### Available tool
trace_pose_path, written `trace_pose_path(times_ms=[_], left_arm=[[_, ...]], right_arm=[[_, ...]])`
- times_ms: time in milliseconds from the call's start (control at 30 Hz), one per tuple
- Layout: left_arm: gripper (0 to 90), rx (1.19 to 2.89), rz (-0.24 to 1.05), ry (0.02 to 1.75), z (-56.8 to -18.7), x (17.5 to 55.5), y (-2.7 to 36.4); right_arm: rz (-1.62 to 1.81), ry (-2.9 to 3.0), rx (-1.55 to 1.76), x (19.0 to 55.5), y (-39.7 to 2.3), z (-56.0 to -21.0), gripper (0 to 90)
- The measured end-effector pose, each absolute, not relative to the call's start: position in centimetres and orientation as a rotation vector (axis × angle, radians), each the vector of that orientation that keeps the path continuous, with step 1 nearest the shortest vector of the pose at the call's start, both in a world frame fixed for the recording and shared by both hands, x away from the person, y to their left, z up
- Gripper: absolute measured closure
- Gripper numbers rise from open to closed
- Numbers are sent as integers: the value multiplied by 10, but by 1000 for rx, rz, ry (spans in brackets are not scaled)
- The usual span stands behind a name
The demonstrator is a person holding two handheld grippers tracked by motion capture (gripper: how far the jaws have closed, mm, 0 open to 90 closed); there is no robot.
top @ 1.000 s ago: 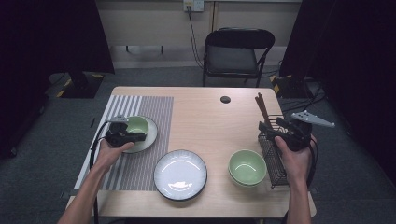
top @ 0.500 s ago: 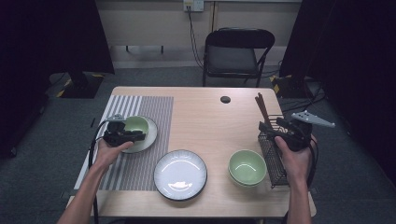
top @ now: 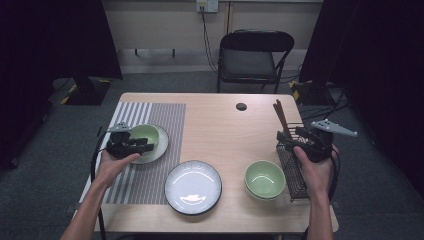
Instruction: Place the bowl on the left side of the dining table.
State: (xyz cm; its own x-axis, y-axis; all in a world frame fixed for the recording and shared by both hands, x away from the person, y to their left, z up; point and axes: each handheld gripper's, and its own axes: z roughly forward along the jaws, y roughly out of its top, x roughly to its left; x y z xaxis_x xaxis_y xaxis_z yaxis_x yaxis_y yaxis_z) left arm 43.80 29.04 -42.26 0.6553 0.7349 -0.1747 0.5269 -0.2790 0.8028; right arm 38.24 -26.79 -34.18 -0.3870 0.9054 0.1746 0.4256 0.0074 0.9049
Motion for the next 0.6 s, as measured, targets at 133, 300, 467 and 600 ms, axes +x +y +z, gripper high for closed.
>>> trace_pose_path(times_ms=[133,300,467,600], left_arm=[[466,1948,285,981,-418,432,292],[393,1946,319,982,-414,421,293],[377,1932,354,997,-418,411,295],[315,1930,358,995,-419,400,296]], right_arm=[[1361,1827,1358,381,-268,-341,234],[1362,1828,1360,381,-268,-341,236],[1362,1820,1358,380,-268,-340,253],[1369,1814,1356,379,-270,-339,262]])
